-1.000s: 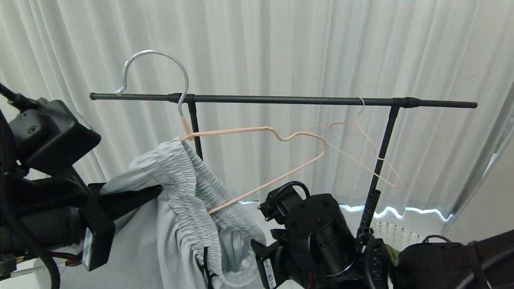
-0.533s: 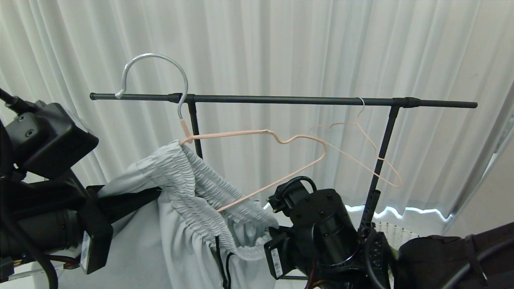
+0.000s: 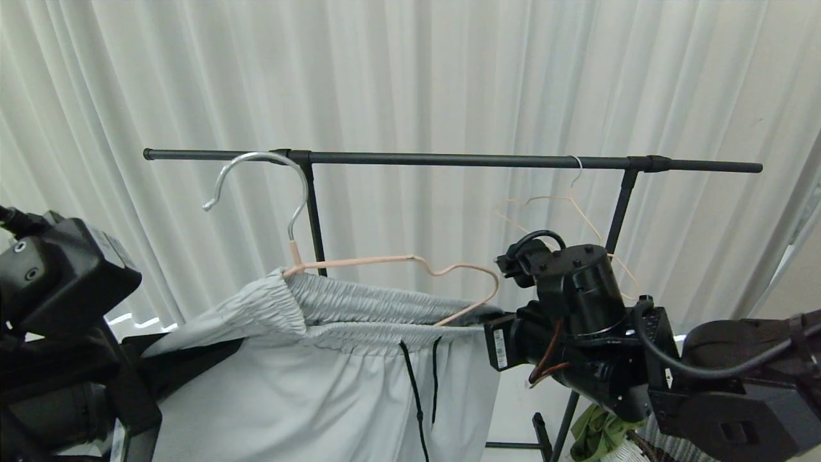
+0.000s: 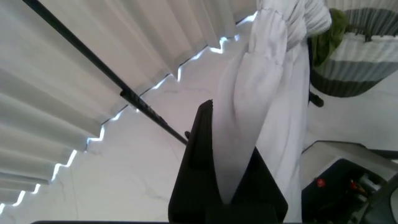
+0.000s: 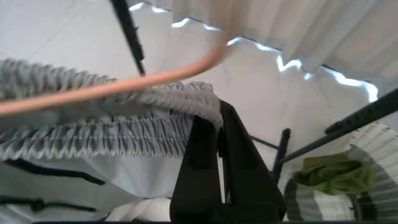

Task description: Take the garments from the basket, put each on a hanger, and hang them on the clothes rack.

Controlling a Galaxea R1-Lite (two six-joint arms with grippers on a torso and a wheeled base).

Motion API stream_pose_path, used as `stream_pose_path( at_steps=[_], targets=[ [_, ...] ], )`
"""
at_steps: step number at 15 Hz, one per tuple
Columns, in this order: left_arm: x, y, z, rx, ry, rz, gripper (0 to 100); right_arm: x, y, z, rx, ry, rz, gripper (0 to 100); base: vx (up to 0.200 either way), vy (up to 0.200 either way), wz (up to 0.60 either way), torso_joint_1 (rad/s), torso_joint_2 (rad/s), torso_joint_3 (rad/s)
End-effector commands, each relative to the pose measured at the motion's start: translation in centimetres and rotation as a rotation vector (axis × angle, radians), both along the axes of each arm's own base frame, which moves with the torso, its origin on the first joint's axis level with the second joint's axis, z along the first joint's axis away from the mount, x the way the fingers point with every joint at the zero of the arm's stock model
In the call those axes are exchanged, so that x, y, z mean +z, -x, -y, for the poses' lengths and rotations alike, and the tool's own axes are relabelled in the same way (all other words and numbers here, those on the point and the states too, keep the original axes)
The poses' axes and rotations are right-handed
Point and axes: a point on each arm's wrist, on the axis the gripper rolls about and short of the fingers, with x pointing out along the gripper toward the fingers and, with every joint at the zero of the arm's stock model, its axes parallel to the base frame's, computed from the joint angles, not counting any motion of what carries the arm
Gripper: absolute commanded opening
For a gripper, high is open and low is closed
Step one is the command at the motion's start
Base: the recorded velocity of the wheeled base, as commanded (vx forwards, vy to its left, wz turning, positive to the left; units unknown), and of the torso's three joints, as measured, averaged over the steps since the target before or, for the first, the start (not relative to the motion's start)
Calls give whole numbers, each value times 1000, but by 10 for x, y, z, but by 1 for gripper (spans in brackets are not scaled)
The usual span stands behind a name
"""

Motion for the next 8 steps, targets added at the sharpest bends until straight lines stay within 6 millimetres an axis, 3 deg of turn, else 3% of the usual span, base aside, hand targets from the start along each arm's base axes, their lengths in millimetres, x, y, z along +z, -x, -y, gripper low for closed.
stream_pose_path(
  at_steps=[1,8],
  targets=[
    [-7,6,-5,4,-12,-1,0,10,-7,14,-40,-16,23,0,0,0,0,0,0,0],
    [-43,8,-10,97,-171,-65,0,21,-5,18,-22,-7,61,0,0,0,0,0,0,0]
  ],
)
